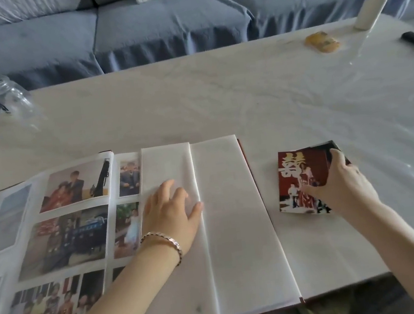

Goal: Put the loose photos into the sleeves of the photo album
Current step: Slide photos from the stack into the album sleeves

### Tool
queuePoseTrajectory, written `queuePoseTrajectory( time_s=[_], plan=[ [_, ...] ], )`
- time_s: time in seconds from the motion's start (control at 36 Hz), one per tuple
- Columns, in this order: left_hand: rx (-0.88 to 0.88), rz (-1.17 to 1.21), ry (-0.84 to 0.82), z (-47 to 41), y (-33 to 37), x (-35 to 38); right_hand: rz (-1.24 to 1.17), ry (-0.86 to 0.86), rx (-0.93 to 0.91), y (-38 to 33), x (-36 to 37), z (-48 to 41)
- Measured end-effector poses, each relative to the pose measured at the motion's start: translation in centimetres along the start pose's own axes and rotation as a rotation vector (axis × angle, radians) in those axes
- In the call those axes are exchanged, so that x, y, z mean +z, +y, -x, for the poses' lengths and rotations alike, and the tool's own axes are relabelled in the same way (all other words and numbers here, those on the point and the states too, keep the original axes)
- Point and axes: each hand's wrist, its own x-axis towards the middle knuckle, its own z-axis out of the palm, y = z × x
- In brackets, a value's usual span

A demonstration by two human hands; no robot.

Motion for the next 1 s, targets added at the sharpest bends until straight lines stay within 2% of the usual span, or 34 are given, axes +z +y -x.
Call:
queuePoseTrajectory(
  time_s=[0.08, 0.19, 0.42, 0.5, 0.64, 0.81, 1.0],
  plan=[
    [-0.006, 0.023, 0.051, -0.7, 0.2, 0.1, -0.152, 0.099, -0.063, 0.4, 0.5, -0.1],
    [-0.046, -0.07, 0.074, -1.7, 0.4, 0.2, -0.45, 0.159, -0.162, 0.3, -0.2, 0.7],
    [-0.195, -0.087, -0.043, -2.8, -0.8, 0.6, -0.871, 0.043, -0.191, -2.1, -1.4, 2.2],
    [-0.195, -0.131, -0.022, -2.6, -1.6, 0.8, -0.974, -0.037, -0.179, -3.7, -1.1, 2.5],
    [-0.181, -0.06, 0.095, -2.0, -2.1, 1.3, -0.79, -0.049, -0.31, -7.0, 0.4, 2.9],
    [-0.153, 0.013, 0.141, -2.1, -2.3, 1.7, -0.645, -0.024, -0.474, -10.5, 2.9, 3.4],
    [-0.129, 0.017, 0.175, -1.9, -2.7, 1.8, -0.443, 0.107, -0.541, -12.2, 5.0, 3.6]
  ],
)
